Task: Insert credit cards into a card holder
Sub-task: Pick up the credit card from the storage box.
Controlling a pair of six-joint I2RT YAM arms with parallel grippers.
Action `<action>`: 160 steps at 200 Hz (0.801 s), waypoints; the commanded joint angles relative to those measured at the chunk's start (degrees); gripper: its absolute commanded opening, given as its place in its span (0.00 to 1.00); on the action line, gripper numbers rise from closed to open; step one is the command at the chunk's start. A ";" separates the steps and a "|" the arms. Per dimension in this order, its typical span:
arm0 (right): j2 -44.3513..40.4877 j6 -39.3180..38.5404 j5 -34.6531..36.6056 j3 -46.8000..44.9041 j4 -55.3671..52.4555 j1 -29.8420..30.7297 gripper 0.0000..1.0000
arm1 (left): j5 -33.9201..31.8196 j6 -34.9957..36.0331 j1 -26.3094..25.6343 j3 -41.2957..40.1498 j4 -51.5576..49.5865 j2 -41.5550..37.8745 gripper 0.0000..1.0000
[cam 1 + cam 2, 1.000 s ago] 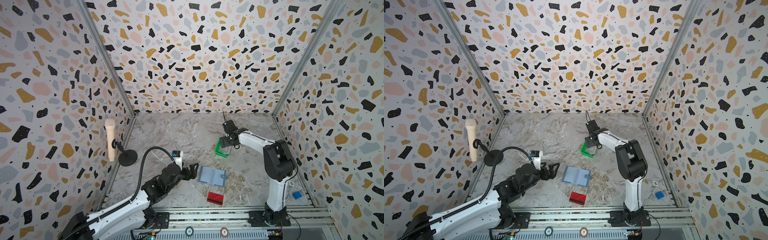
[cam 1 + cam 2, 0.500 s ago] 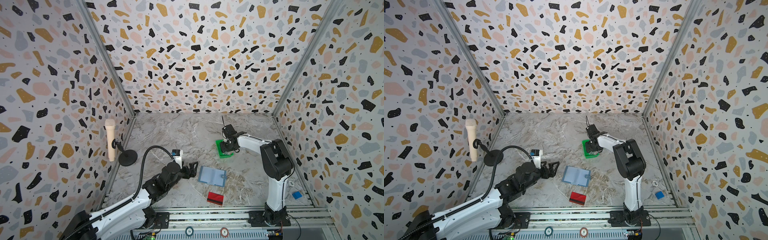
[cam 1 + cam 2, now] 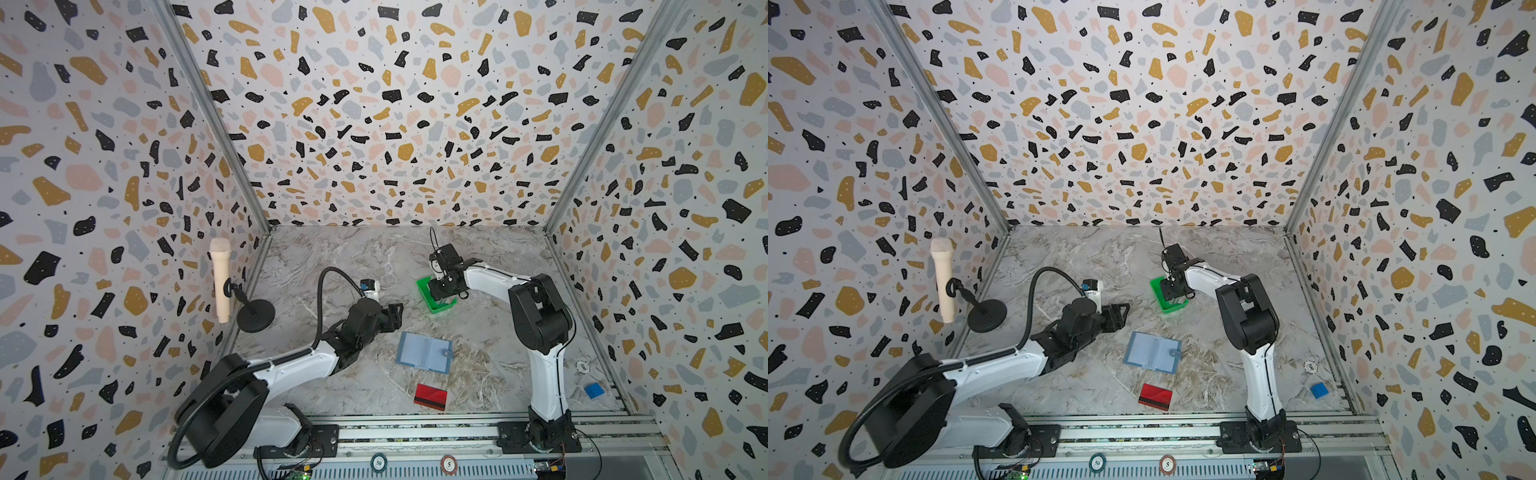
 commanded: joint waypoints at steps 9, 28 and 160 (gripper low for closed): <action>0.45 0.85 -1.29 -0.01 -0.94 1.48 0.57 | 5.08 -2.67 2.75 6.03 11.94 8.89 0.62; 0.65 1.61 -2.34 -0.26 0.32 2.67 0.57 | 6.67 -3.78 4.33 8.50 14.62 14.04 0.54; -1.24 5.19 -4.76 -1.98 3.74 7.24 0.57 | 9.76 -8.55 7.62 12.21 19.80 28.42 0.32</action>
